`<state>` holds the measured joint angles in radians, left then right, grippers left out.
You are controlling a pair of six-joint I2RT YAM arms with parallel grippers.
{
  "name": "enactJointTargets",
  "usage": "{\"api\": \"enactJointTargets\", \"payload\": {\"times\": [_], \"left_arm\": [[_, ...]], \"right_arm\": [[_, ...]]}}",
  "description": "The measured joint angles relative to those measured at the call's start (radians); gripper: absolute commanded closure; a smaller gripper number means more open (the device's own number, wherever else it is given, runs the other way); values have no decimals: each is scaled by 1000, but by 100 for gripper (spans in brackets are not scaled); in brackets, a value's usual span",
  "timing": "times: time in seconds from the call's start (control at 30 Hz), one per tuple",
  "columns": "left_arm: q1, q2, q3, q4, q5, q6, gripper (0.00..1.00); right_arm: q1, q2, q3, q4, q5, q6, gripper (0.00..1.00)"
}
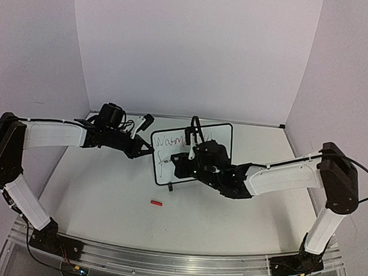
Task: Write a sentence on the whiteboard
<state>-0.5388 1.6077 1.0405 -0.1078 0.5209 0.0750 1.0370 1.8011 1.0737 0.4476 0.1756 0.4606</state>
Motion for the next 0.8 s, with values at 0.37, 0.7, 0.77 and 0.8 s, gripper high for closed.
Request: {"api": "enactJointTargets", "payload": {"times": [0.37, 0.7, 0.77, 0.8], "left_arm": [[0, 0, 0, 0, 0, 0, 100], [0, 0, 0, 0, -1, 0, 100], [0, 0, 0, 0, -1, 0, 100], [0, 0, 0, 0, -1, 0, 100]], "right_arm": [[4, 0, -1, 0, 43, 1, 100], [7, -4, -19, 1, 70, 1, 100], [7, -8, -28, 0, 75, 1, 100], [7, -10, -32, 0, 78, 1, 100]]}}
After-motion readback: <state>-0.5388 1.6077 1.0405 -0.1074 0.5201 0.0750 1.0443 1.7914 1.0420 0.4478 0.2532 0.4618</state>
